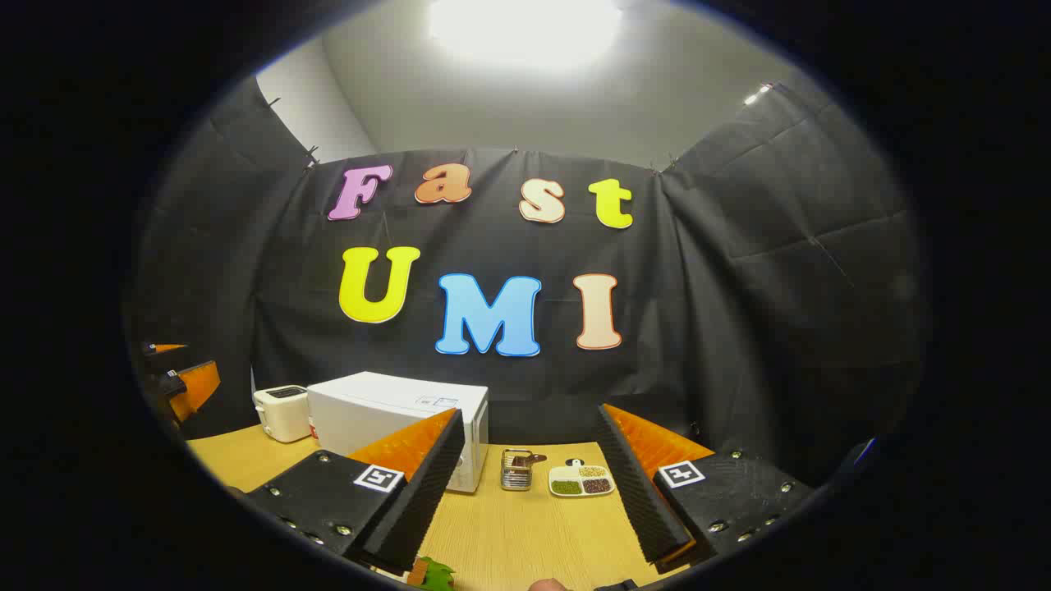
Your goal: Open the microwave oven with the left hand, put the food in, and close the microwave oven.
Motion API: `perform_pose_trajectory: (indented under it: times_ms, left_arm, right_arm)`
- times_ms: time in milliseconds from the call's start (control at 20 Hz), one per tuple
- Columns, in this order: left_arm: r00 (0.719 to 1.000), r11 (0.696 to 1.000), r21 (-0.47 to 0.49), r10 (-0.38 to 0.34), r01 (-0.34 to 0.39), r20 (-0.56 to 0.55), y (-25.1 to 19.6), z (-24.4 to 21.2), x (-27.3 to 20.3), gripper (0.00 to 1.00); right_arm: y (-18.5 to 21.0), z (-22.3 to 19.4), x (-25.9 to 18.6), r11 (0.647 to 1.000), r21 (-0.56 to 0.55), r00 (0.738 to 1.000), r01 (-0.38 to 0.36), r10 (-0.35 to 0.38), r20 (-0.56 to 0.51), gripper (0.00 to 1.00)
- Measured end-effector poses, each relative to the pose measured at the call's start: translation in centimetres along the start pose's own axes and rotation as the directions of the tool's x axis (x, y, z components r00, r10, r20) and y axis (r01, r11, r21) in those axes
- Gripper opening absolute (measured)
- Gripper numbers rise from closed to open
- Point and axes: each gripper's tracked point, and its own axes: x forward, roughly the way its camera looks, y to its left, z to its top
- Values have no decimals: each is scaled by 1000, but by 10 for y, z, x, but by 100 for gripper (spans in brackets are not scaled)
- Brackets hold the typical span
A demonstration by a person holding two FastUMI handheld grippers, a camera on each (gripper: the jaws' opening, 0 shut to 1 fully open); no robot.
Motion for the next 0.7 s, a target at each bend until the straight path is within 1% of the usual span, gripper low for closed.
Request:
perform_pose_trajectory:
  times_ms: [400,450,500,550,600,700]
  left_arm:
    - [1000,1000,2,14,-14,5,-2,4,-7,97]
    - [1000,1000,5,13,-13,8,-4,6,-8,94]
    - [1000,1000,6,13,-13,11,-6,7,-10,95]
    - [1000,1000,6,12,-13,14,-8,10,-10,94]
    - [1000,1000,5,12,-12,14,-10,11,-11,97]
    - [1000,1000,6,13,-13,18,-15,13,-14,97]
  right_arm:
    - [-2,0,0,1000,8,1000,-15,14,5,97]
    - [-3,1,0,1000,8,1000,-15,15,7,97]
    - [-4,1,1,1000,9,1000,-19,19,7,97]
    - [-4,1,1,1000,10,1000,-22,22,8,97]
    - [-5,1,1,1000,10,1000,-25,25,11,97]
    - [-6,2,1,999,4,999,-34,34,17,97]
